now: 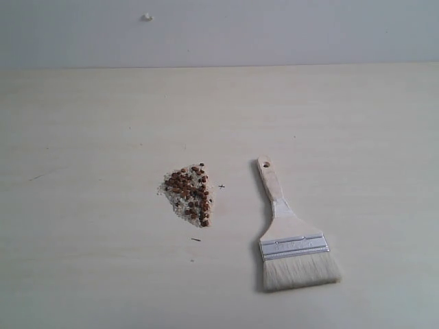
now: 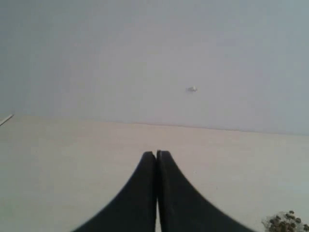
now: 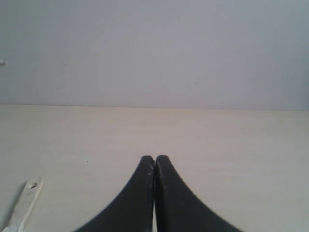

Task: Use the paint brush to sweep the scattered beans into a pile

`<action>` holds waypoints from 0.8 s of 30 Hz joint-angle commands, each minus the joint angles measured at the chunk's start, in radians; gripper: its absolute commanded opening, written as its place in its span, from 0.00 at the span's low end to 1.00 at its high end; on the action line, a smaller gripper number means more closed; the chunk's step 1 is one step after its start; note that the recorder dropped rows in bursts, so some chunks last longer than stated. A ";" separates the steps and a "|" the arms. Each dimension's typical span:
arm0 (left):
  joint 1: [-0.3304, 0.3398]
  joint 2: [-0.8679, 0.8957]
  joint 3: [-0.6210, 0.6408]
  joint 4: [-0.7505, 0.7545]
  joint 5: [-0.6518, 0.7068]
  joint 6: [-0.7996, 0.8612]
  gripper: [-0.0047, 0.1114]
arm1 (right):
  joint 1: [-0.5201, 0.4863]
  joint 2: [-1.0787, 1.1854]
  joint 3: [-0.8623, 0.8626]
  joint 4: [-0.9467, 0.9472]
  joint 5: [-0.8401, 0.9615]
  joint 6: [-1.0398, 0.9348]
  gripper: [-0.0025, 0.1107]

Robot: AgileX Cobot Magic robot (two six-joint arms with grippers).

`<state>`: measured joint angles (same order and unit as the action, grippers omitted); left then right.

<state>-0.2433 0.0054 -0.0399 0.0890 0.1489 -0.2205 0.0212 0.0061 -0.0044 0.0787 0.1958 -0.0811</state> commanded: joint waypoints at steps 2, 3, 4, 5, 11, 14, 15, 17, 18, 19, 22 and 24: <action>0.002 -0.005 0.040 0.037 0.015 -0.013 0.04 | -0.006 -0.006 0.004 0.000 -0.002 0.001 0.02; 0.002 -0.005 0.040 0.037 0.024 -0.008 0.04 | -0.006 -0.006 0.004 0.000 -0.002 0.001 0.02; 0.002 -0.005 0.040 0.037 0.024 0.003 0.04 | -0.006 -0.006 0.004 0.000 -0.002 0.001 0.02; 0.002 -0.005 0.040 0.037 0.036 0.010 0.04 | -0.006 -0.006 0.004 0.000 -0.002 -0.001 0.02; 0.002 -0.005 0.040 0.037 0.209 0.005 0.04 | -0.006 -0.006 0.004 0.002 -0.002 -0.001 0.02; 0.002 -0.005 0.040 0.037 0.209 0.005 0.04 | -0.006 -0.006 0.004 0.002 -0.002 -0.001 0.02; 0.002 -0.005 0.040 0.037 0.209 0.005 0.04 | -0.006 -0.006 0.004 0.002 -0.002 -0.001 0.02; 0.002 -0.005 0.040 0.037 0.209 0.005 0.04 | -0.006 -0.006 0.004 0.002 -0.002 -0.001 0.02; 0.002 -0.005 0.040 0.037 0.209 0.005 0.04 | -0.006 -0.006 0.004 0.002 -0.002 -0.001 0.02; 0.002 -0.005 0.040 0.037 0.209 0.005 0.04 | -0.006 -0.006 0.004 0.002 -0.002 -0.001 0.02; 0.002 -0.005 0.040 0.037 0.209 0.005 0.04 | -0.006 -0.006 0.004 0.000 -0.002 -0.001 0.02; 0.002 -0.005 0.040 0.037 0.209 0.005 0.04 | -0.006 -0.006 0.004 0.000 -0.002 -0.001 0.02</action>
<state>-0.2433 0.0054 -0.0023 0.1215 0.3611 -0.2101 0.0212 0.0061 -0.0044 0.0787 0.1958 -0.0811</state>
